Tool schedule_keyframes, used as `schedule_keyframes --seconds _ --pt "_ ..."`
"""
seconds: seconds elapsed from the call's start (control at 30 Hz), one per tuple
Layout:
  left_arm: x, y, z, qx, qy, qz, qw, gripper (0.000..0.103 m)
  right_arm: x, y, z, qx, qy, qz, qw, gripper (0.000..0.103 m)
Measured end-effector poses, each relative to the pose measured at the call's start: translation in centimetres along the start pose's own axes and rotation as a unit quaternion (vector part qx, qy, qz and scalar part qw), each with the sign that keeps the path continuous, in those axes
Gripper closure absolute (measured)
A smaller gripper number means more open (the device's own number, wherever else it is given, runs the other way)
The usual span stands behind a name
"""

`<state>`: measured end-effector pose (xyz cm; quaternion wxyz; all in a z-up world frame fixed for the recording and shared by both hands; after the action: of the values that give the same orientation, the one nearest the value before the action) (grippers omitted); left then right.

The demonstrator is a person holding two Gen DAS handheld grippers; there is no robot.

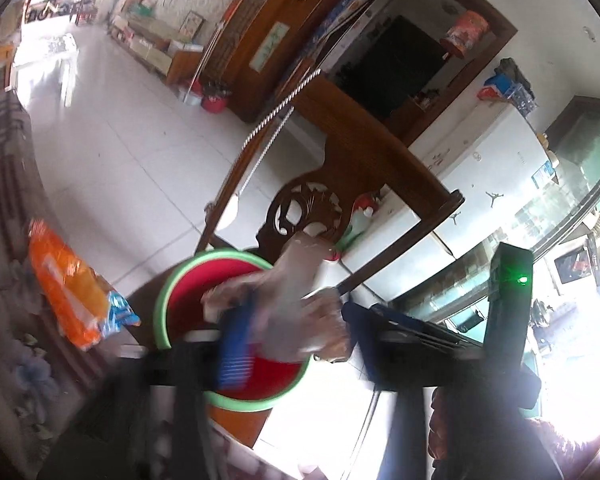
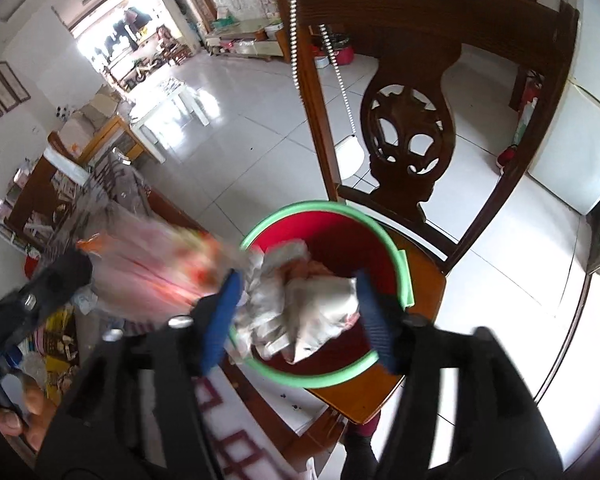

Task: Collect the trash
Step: 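Carry both wrappers over the red bin and open both tools, then move left tool to the pink pastry bag while right tool approaches the paper cup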

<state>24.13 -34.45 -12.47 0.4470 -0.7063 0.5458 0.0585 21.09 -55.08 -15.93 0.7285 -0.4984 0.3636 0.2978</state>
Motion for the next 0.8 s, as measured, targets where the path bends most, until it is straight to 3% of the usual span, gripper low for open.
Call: schedule_keyframes --seconds 0.03,0.1,0.13,0.23,0.37,0.8 --pt "0.2 0.0 0.1 -0.002 0.000 -0.002 1.0000 0.028 0.0 -0.1 -0.3 0.002 0.005 -0.005 1.000 0.027" --pt "0.6 0.1 0.4 0.009 -0.021 -0.006 0.9997 0.021 0.0 -0.3 -0.5 0.002 0.010 -0.009 1.000 0.025" --pt "0.8 0.3 0.7 0.028 -0.069 -0.012 0.9972 0.017 0.2 -0.4 -0.6 0.004 0.008 -0.005 1.000 0.025" --pt "1.0 0.9 3.5 0.027 -0.154 -0.015 0.9876 0.021 0.4 -0.5 -0.7 0.010 0.000 -0.002 1.000 0.025" --pt "-1.2 1.2 6.8 -0.054 -0.152 -0.023 0.9866 0.024 0.9 -0.4 0.0 0.004 -0.005 0.003 1.000 0.025" --pt "-7.1 2.8 7.7 -0.066 -0.157 -0.056 0.9838 0.024 1.1 0.6 3.8 -0.021 -0.027 0.015 0.999 0.024"
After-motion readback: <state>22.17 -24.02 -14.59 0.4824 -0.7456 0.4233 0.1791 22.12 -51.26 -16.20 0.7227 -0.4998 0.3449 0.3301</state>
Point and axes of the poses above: each gripper's, at about its wrist camera, not at the fingertips, and x roughly the way its jaws point, z to its left, y to its underside, the point moved 2 cm from there along x, roughly the way its jaws point, and after that the axes turned 5 degrees about y, right-handed, at the moved point
